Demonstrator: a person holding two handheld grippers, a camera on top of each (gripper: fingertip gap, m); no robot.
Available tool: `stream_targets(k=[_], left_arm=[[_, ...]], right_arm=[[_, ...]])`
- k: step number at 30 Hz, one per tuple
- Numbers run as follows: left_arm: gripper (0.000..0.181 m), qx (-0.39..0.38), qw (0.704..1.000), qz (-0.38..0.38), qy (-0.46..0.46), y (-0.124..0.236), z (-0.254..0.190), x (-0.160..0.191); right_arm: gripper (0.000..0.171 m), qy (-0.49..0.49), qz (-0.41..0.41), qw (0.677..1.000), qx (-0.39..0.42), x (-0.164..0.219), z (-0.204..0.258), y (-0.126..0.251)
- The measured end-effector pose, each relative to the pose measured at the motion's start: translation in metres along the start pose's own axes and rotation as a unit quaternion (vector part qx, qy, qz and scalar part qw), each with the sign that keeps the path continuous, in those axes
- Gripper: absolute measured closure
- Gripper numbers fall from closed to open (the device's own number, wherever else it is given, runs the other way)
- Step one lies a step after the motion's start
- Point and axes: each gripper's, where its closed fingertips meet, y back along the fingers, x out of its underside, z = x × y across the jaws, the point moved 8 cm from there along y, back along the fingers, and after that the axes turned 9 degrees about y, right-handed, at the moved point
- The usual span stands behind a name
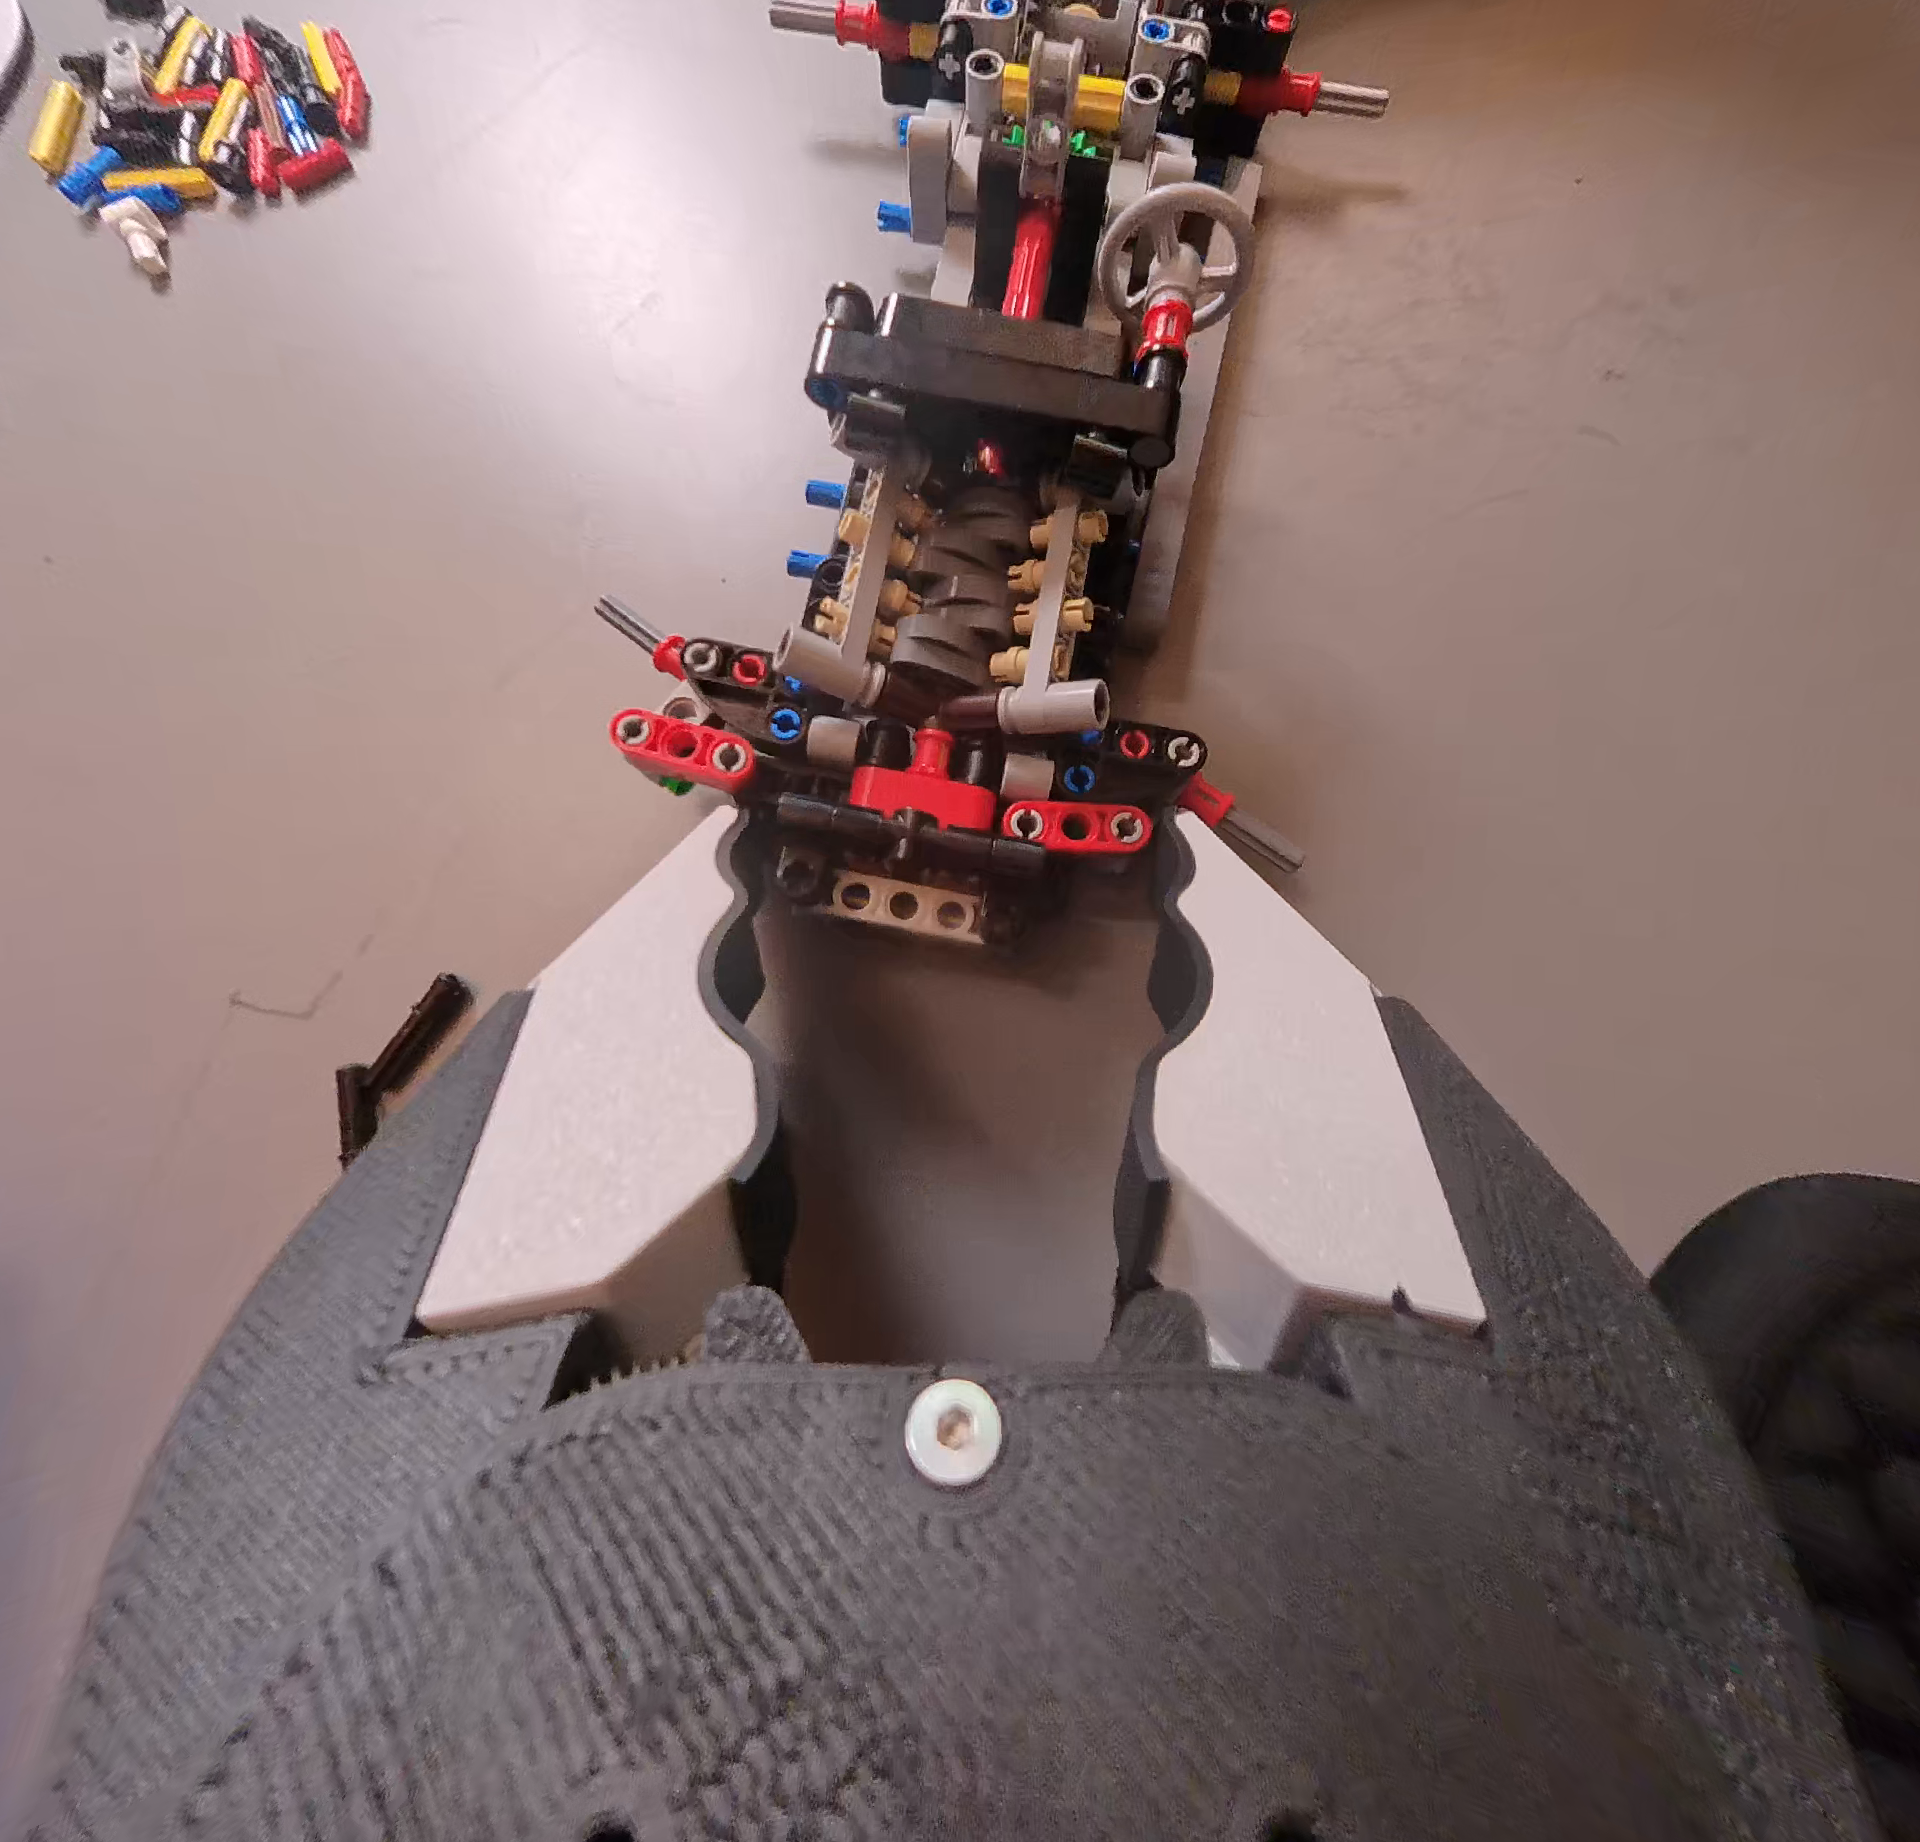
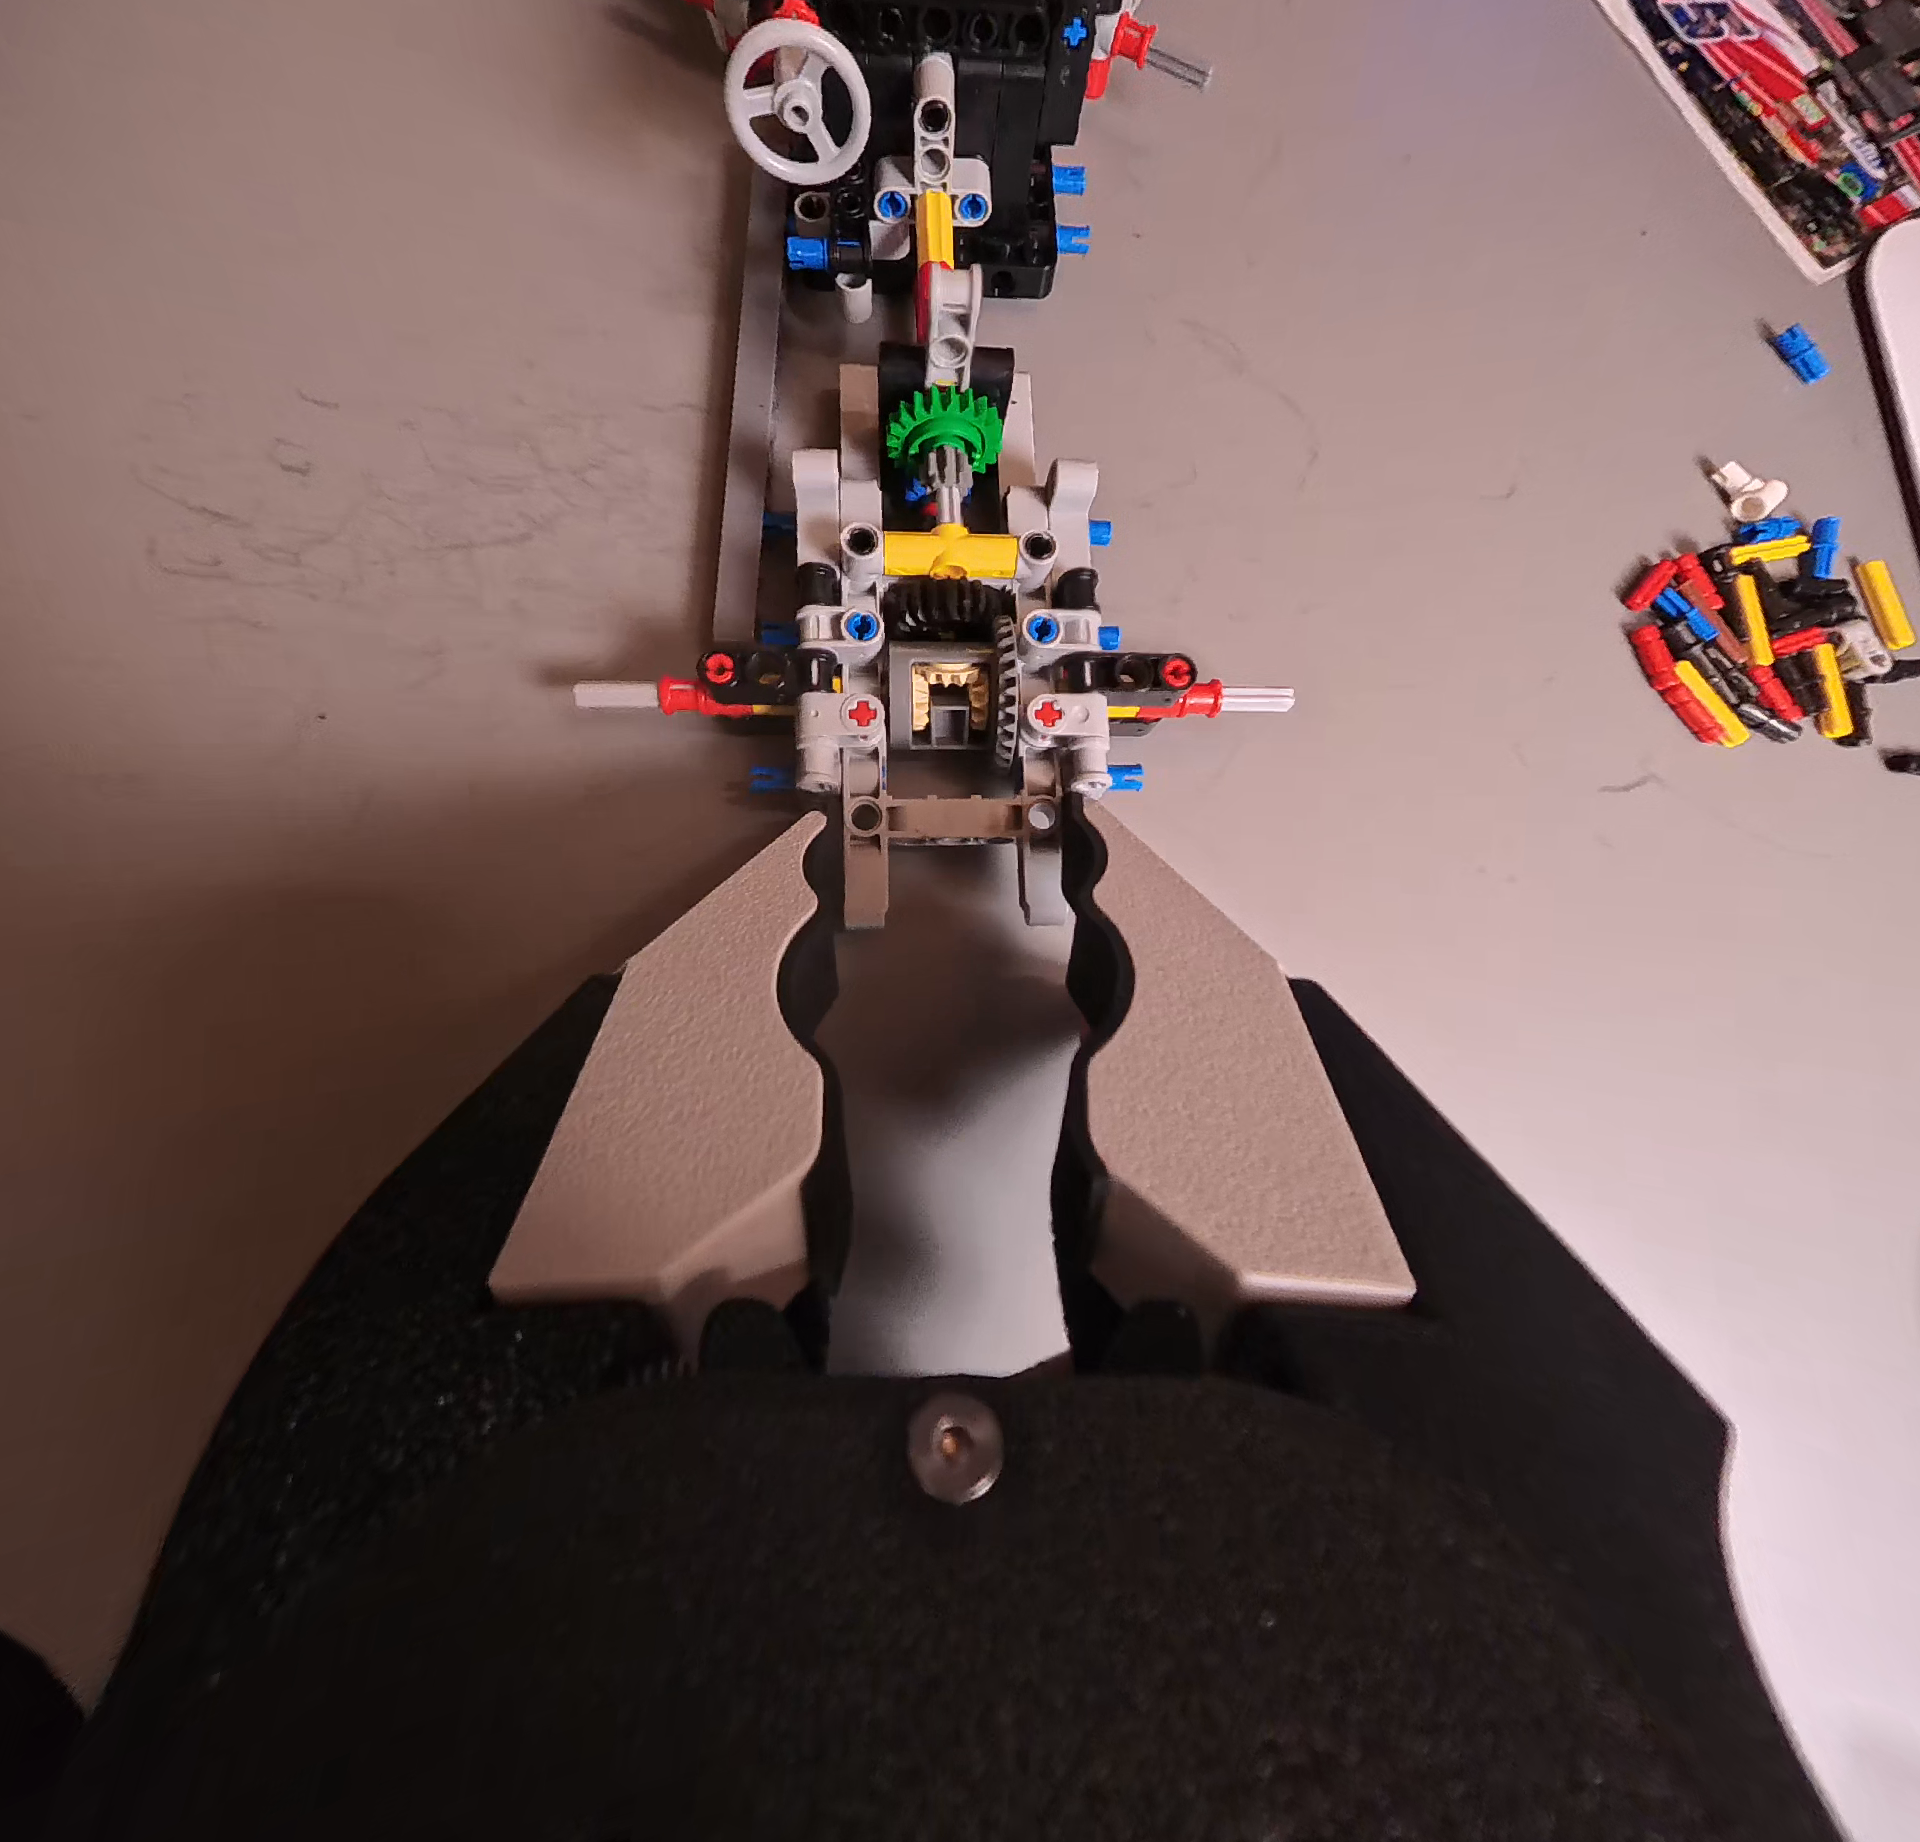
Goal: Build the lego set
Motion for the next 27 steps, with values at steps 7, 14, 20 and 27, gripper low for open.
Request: stream_targets(k=[7,14,20,27], left_arm=[[0.106,-0.006,0.999,-0.044,-0.019,0.0,-0.003,0.004],[0.106,0.001,0.999,-0.051,-0.015,0.001,-0.003,0.004],[0.106,0.023,0.999,-0.035,0.021,-0.001,-0.002,0.005],[0.098,0.026,0.999,-0.036,0.024,0.001,-0.002,0.006]], right_arm=[[0.132,0.011,-0.032,0.999,0.005,0.006,0.003,0.001],[0.131,0.008,-0.045,0.999,0.007,0.008,0.003,0.002],[0.131,-0.008,-0.049,0.999,-0.018,0.007,0.0,0.003],[0.132,-0.057,-0.061,0.994,-0.068,0.003,-0.009,0.003]])
